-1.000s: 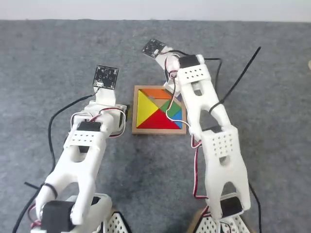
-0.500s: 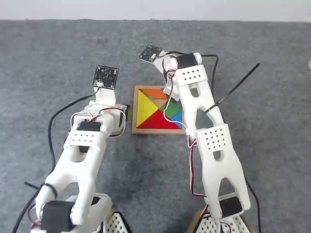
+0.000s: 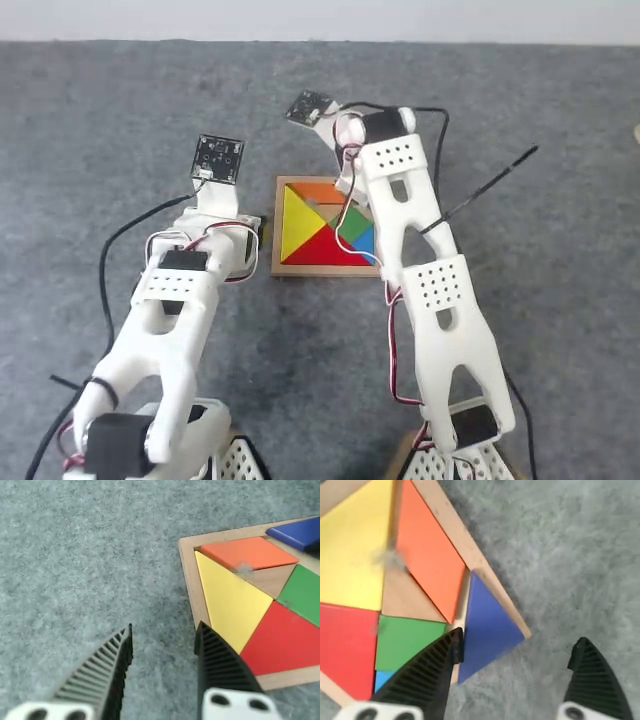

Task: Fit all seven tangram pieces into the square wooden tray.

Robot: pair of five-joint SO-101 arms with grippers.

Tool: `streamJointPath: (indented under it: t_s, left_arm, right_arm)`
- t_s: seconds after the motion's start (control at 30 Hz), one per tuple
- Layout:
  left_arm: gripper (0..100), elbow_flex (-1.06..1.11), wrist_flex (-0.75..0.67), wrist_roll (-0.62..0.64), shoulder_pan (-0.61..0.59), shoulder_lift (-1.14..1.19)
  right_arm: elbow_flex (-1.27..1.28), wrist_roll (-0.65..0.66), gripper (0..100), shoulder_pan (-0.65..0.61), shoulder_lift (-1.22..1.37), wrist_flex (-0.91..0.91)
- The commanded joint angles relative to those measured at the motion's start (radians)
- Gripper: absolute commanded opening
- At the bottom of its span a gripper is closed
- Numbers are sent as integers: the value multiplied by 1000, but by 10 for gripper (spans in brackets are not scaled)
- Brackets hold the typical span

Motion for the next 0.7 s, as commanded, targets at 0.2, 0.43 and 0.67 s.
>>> streamJointPath:
  t_s: [0.2,0.43,0.67]
  left_arm:
    - [192,-24,-17,-8,-8,-8]
    - [192,-24,-17,-8,-6,-6]
    - [192,-24,-17,-8,-6,-6]
  right_arm:
    - [-132,-51,263,10,-15,56]
    - [-130,-104,264,18,25,2]
    - [-132,-110,264,19,68,-25]
